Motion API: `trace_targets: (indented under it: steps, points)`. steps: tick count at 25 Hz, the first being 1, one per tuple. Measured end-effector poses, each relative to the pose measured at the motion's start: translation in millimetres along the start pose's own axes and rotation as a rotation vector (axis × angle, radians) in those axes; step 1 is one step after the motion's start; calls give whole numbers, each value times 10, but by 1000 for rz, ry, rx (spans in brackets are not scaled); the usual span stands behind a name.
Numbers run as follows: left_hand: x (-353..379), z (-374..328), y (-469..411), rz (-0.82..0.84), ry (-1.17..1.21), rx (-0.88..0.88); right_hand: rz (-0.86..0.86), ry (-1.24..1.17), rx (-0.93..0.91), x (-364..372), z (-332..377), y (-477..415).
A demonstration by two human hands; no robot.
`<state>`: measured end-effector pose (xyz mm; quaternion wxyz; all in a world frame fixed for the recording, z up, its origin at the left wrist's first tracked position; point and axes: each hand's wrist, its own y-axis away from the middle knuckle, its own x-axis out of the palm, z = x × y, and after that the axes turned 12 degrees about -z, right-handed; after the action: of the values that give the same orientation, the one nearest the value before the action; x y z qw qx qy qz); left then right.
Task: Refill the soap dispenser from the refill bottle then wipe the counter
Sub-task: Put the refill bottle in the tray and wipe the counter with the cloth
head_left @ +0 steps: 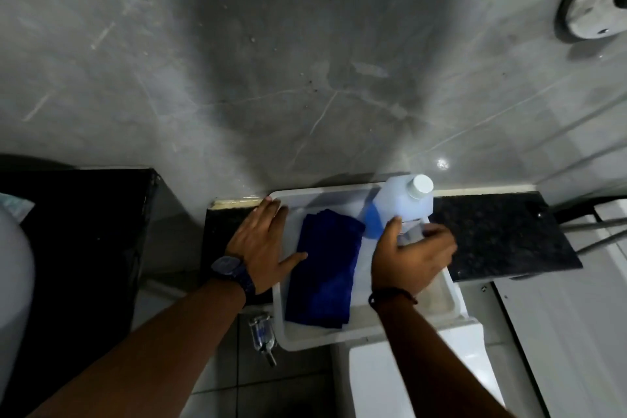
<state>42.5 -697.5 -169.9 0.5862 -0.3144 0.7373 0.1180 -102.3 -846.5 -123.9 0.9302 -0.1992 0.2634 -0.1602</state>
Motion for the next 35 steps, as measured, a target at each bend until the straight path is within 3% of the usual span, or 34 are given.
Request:
trace_targets:
  steps: [4, 10, 15, 19, 25, 32, 35]
  points:
    - [-29, 27, -29, 37, 59, -16, 722, 335, 360, 98, -33, 320]
    - [-107, 54, -28, 115, 121, -66, 854, 375, 608, 354, -159, 318]
    - [-335, 7, 29, 48, 94, -63, 1061, 132, 652, 364, -96, 289]
    - [-796, -66, 172, -104, 124, -42, 1045, -112, 568, 155, 176, 362]
    - [-1831, -125, 699, -199, 230, 12, 781, -435, 369, -652, 954, 450]
    - [-3152, 70, 2092, -411, 310, 150, 610, -613, 412, -2146, 1887, 1310]
    - [-3497, 337, 2861, -430, 305, 135, 594, -606, 387, -2742, 2140, 1914]
